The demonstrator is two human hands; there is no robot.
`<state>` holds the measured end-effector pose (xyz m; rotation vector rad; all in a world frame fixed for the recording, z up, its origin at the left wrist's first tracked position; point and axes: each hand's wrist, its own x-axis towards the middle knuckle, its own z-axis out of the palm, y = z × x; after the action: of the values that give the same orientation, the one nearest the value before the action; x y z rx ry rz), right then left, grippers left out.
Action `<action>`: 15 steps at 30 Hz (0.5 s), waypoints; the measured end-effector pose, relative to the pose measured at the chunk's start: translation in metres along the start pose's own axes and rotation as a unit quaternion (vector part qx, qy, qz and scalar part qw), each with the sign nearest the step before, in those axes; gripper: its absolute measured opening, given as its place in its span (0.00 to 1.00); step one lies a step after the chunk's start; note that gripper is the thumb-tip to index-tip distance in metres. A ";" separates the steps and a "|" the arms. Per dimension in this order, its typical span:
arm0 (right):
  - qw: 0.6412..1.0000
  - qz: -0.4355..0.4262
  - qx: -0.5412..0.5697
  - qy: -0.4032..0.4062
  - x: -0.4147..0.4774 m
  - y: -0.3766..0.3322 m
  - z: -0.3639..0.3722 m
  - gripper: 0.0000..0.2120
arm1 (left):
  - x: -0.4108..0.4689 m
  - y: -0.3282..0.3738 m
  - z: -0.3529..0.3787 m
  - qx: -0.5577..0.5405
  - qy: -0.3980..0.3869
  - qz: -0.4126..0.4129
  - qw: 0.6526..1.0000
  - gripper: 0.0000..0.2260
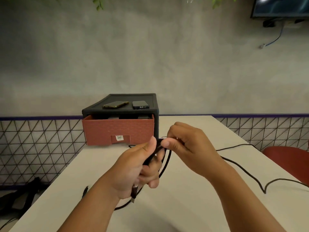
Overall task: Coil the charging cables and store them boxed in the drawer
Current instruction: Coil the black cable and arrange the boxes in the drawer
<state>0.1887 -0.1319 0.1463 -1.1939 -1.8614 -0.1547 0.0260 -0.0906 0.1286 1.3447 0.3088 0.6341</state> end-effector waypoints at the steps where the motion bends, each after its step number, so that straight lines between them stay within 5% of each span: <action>1: 1.000 -0.001 0.027 0.008 0.001 0.001 0.003 0.21 | -0.001 0.001 -0.002 -0.052 -0.026 -0.004 0.998 0.19; 5: 0.983 0.027 0.177 -0.028 0.002 -0.008 0.021 0.23 | -0.002 0.001 -0.008 -0.189 -0.088 0.013 0.978 0.19; 9: 0.988 0.058 0.145 0.000 0.005 -0.016 0.030 0.14 | 0.000 0.004 0.002 -0.163 0.063 0.015 0.984 0.20; 15: 0.994 0.068 0.077 -0.047 0.006 -0.013 0.024 0.09 | -0.003 0.011 -0.007 -0.157 0.078 0.007 0.984 0.09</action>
<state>0.1628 -0.1217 0.1410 -1.2334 -1.8295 0.1214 0.0177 -0.0858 0.1373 0.9979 0.3106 0.7670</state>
